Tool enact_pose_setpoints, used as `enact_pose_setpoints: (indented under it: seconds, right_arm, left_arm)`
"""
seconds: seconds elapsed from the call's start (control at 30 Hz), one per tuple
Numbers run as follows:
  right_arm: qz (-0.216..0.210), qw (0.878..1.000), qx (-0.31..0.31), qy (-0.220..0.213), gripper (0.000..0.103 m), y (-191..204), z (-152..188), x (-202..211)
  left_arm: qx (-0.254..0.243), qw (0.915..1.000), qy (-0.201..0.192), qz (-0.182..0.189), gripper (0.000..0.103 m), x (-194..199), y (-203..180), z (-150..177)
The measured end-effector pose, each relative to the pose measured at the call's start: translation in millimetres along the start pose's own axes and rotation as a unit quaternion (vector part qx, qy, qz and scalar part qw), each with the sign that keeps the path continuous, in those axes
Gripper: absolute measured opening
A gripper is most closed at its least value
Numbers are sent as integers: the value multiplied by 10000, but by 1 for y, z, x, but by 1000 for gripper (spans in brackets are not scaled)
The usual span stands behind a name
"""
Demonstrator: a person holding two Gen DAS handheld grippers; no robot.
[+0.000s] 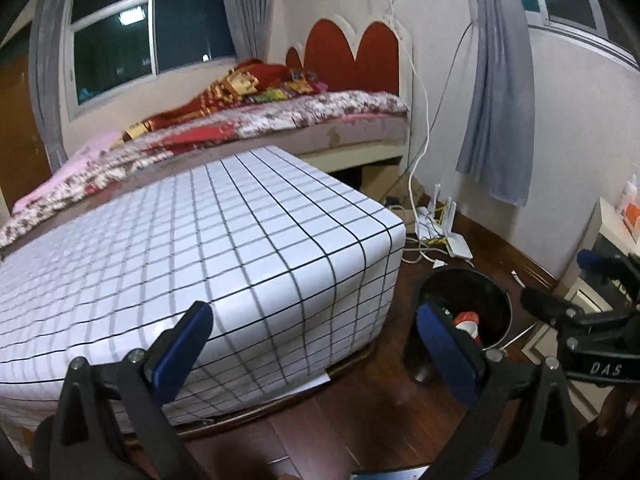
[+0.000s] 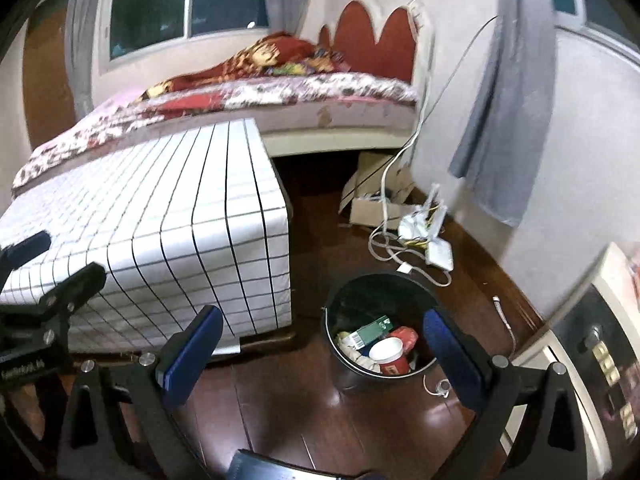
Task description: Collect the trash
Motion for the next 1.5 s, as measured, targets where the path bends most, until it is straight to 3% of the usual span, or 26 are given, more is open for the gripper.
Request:
enact_pose_setpoints:
  seconds: [0.33, 0.73, 1.5]
  right_arm:
    - [518, 9959, -25, -748, 102, 4, -15, 42]
    - [481, 9974, -40, -529, 102, 2, -6, 33]
    - [500, 9973, -60, -525, 102, 0, -2, 33]
  left_arm:
    - [79, 9994, -345, 11, 102, 28, 13, 1]
    - [73, 9991, -417, 54, 102, 27, 2, 0]
    - [-16, 9990, -437, 18, 102, 28, -1, -7]
Point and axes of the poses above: each gripper's, at about its wrist camera, not at the fingertips, and x roughly against the way its jaws point, y to its left, z to its underside, the point moved 8 cm from there along -x, roughly the way its jaws point, and after that the axes turned 7 degrees about x, right-handed, at the moved point
